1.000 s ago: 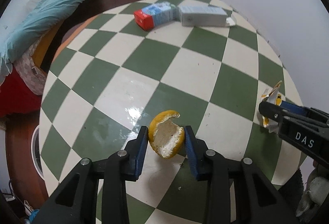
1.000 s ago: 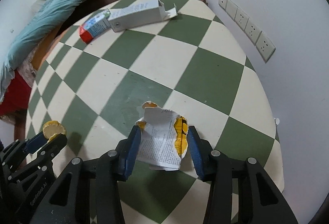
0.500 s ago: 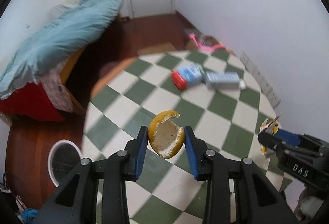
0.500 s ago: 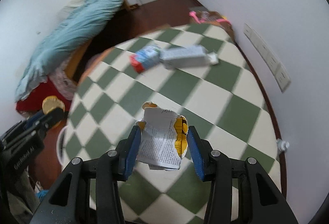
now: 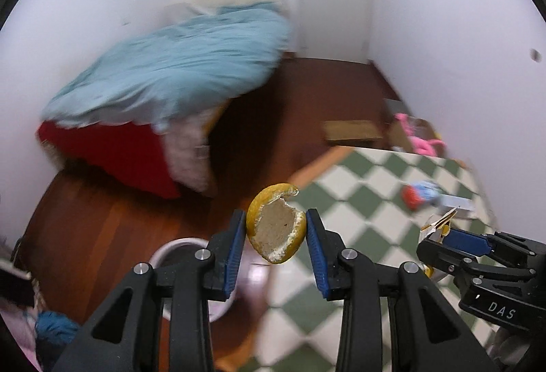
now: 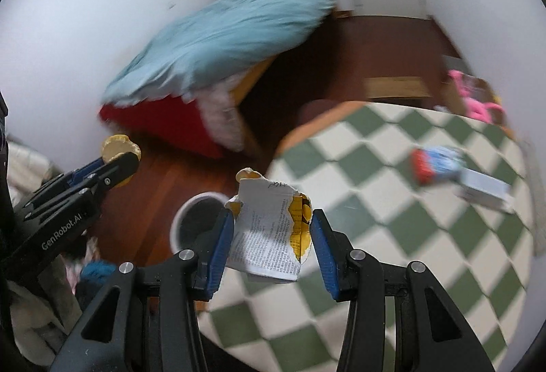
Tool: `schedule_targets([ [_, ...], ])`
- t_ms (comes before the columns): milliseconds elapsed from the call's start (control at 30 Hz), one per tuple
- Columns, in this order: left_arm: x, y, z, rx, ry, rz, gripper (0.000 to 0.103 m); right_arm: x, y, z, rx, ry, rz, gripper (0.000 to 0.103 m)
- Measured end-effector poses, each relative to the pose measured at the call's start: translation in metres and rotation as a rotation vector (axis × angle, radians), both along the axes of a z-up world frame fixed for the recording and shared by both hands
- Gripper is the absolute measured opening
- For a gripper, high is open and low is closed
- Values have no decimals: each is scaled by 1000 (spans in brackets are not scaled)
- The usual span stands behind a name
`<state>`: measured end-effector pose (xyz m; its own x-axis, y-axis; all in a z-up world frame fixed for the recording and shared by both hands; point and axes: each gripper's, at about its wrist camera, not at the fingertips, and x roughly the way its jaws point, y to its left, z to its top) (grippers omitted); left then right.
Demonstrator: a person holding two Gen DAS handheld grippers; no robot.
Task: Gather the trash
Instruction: 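Carry the wrapper and orange peel over the bin and release both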
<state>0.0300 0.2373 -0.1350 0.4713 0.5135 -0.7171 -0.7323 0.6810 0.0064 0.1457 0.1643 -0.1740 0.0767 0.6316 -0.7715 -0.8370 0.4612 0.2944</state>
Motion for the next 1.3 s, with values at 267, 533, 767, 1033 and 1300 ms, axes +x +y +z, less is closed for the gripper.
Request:
schedule_targets([
  [267,-88,105,-79,-87,151,245,32,-73,158,-101,-185,66,225,48],
  [533,-119,182,-217,-257,362,383,32,-113,274,-233,-422,72,317,48],
  [767,-118,206,-291,-362,447,411,34,-120,313,-297,-538,34,345,48],
  [1033,-123,213,-304,-433,430,432,80,-117,331,-324,-594,22,360,86],
  [1300,-137,215,-293,-408,421,496,98,-113,327,-309,-574,-21,335,101],
])
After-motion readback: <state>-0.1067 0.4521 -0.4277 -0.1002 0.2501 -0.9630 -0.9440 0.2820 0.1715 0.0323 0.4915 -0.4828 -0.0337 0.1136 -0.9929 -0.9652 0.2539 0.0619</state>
